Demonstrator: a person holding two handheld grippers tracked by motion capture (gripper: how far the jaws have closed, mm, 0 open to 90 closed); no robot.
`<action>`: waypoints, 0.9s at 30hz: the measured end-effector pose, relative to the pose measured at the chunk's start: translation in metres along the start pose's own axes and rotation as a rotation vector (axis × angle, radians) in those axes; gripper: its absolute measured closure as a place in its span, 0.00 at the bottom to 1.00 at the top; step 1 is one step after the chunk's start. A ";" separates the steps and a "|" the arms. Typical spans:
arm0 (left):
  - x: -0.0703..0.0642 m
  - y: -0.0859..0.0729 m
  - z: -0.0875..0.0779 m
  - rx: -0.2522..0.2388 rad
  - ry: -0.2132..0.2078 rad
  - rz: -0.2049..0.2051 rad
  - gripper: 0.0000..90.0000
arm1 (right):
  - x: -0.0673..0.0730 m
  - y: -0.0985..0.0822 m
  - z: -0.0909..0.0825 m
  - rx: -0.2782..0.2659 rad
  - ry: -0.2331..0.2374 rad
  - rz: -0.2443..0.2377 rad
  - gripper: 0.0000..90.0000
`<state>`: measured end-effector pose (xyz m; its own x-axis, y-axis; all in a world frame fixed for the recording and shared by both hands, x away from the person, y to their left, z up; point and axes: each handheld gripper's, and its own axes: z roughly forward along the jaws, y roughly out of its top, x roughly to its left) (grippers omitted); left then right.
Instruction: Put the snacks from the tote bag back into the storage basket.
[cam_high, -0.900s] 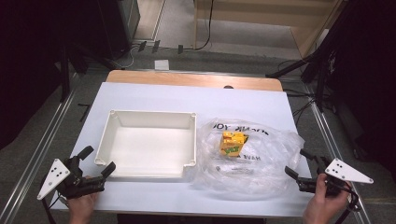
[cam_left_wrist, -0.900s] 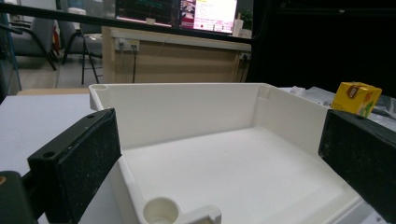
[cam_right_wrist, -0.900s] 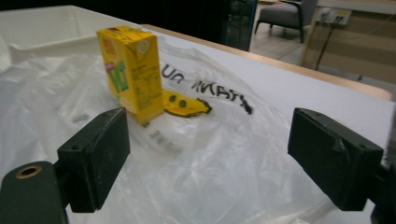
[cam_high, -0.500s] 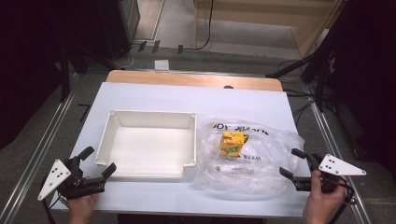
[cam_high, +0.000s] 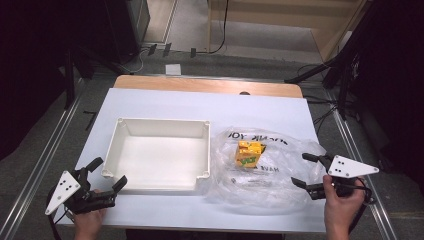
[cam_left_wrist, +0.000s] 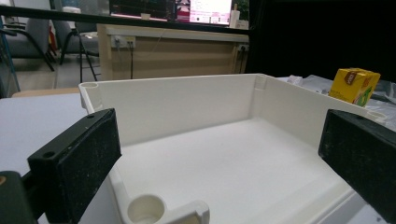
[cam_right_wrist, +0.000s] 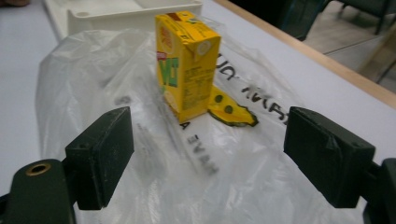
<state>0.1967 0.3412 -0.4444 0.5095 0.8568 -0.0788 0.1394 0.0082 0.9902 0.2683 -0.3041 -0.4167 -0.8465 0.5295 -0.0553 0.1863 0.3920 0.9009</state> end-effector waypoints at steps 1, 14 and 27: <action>0.000 0.000 0.000 0.001 0.000 -0.001 0.00 | -0.001 0.002 0.001 0.003 0.017 0.002 0.21; 0.001 0.000 0.000 -0.003 -0.006 -0.007 0.00 | -0.011 0.033 0.026 0.134 0.104 -0.064 0.23; 0.000 0.000 0.000 0.001 -0.006 -0.003 0.00 | -0.017 0.061 0.045 0.251 0.140 -0.146 0.24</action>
<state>0.1968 0.3415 -0.4444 0.5138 0.8539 -0.0828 0.1416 0.0108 0.9899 0.3169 -0.2554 -0.3807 -0.9305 0.3522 -0.1011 0.1600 0.6387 0.7527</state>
